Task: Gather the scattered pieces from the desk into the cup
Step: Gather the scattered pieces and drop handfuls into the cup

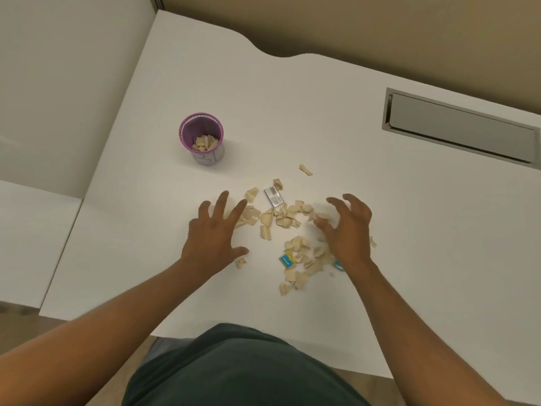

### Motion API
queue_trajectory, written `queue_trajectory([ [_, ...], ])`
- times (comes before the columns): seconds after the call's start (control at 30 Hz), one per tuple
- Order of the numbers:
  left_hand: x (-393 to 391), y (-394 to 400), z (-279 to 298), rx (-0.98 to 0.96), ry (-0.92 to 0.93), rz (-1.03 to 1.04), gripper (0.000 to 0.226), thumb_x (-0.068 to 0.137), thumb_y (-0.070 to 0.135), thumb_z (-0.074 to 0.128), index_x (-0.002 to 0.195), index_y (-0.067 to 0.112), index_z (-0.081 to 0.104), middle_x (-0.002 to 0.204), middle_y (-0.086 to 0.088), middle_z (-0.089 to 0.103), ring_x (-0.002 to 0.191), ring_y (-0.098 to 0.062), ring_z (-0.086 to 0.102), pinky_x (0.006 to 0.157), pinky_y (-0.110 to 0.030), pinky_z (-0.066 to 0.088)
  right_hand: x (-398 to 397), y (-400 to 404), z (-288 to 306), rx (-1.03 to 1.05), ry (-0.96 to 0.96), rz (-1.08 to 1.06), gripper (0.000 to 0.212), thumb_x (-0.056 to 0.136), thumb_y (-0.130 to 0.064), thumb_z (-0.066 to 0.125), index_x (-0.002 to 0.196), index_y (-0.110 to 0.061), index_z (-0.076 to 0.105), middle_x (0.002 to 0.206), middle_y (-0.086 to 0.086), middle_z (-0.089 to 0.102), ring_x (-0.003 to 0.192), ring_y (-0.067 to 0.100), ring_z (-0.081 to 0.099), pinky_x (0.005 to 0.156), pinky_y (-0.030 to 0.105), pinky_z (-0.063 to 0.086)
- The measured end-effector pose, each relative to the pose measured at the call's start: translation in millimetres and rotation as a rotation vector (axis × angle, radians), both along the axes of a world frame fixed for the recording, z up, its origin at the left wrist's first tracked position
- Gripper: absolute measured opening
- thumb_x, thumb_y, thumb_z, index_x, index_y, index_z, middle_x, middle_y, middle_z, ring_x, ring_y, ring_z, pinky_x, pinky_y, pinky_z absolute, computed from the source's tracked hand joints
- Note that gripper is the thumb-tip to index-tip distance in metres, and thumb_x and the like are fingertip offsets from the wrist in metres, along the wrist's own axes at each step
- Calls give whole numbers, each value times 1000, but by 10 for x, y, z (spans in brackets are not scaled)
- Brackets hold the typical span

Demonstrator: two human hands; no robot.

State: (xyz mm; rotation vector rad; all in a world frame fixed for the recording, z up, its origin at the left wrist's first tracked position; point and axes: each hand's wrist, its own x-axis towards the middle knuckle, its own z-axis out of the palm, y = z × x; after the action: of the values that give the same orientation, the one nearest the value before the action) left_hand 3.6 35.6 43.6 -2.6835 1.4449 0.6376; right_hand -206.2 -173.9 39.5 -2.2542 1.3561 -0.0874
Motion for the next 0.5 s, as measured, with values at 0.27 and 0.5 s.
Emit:
queue_trajectory([
  [0.27,-216,-91,-138,-59,267,189,118,69,44,91,162,29,19,151,-9,26,124,-35,38,98,-43,51,-165,-20,-163,98,305,-91,68,93,-70,44,149,-32,40,159,7,27,137,36,30,106,49,43],
  [0.5,-340,-348,-168,-168,476,145,96,74,25,90,154,27,38,152,-6,30,133,-33,40,101,-42,49,348,583,-149,61,156,143,53,102,-48,46,148,-23,44,157,7,34,136,33,35,105,44,47],
])
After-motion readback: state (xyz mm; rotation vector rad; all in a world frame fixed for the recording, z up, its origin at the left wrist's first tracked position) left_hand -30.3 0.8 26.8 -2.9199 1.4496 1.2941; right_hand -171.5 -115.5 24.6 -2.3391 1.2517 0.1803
